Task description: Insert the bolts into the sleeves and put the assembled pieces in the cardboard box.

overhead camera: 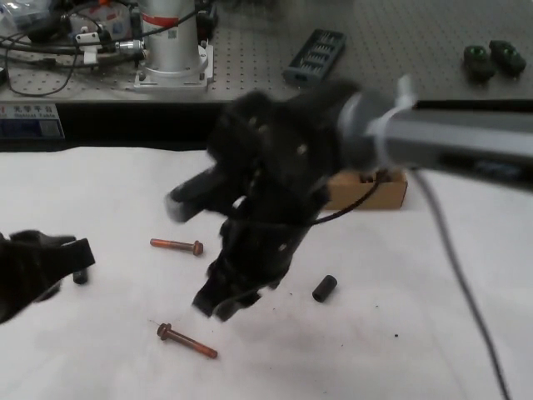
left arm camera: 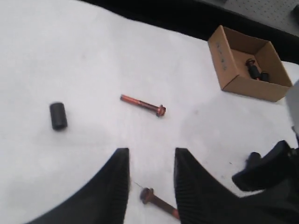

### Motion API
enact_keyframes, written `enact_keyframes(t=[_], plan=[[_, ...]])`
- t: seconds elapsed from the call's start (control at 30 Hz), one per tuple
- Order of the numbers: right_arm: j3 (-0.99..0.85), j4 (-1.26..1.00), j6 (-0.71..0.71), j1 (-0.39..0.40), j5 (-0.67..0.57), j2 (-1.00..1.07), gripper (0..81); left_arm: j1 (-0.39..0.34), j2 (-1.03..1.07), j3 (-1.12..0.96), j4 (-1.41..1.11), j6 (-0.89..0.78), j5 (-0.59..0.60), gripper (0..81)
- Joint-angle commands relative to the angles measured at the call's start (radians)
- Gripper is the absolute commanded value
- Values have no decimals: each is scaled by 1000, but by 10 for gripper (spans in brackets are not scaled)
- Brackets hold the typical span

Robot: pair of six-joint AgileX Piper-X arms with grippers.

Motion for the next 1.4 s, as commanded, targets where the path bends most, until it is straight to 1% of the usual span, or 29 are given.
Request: enact_keyframes(t=[0.0,0.1,0.27,0.4,0.5,0.57,0.63,0.8,1.0,1.07,1.2,1.3,1.37], plan=[[84,-29,18,-26,10,-109,313,-5,52,-6,3,-199,85,241],[252,-139,92,-48,10,-251,313,-38,110,-9,-3,-273,98,243],[475,-199,186,-59,16,-479,313,-140,224,-44,-12,-477,98,243],[593,-199,253,-59,84,-651,313,-230,340,-137,-19,-572,64,243],[636,-199,260,-59,127,-744,313,-259,440,-213,21,-625,60,243],[650,-196,260,-59,145,-794,313,-268,510,-270,96,-663,84,243],[658,-193,260,-59,146,-837,313,-268,567,-323,180,-663,105,243],[661,-173,283,-59,154,-896,313,-264,679,-420,303,-678,97,243],[661,-155,283,-59,231,-903,313,-256,740,-450,342,-870,83,243],[661,-158,283,-63,255,-903,313,-256,752,-450,342,-895,68,243],[661,-166,283,-98,265,-896,313,-256,778,-450,346,-924,60,243],[664,-193,283,-144,265,-878,313,-256,793,-450,358,-972,60,243],[671,-207,283,-171,236,-870,313,-256,796,-450,359,-982,48,243]])
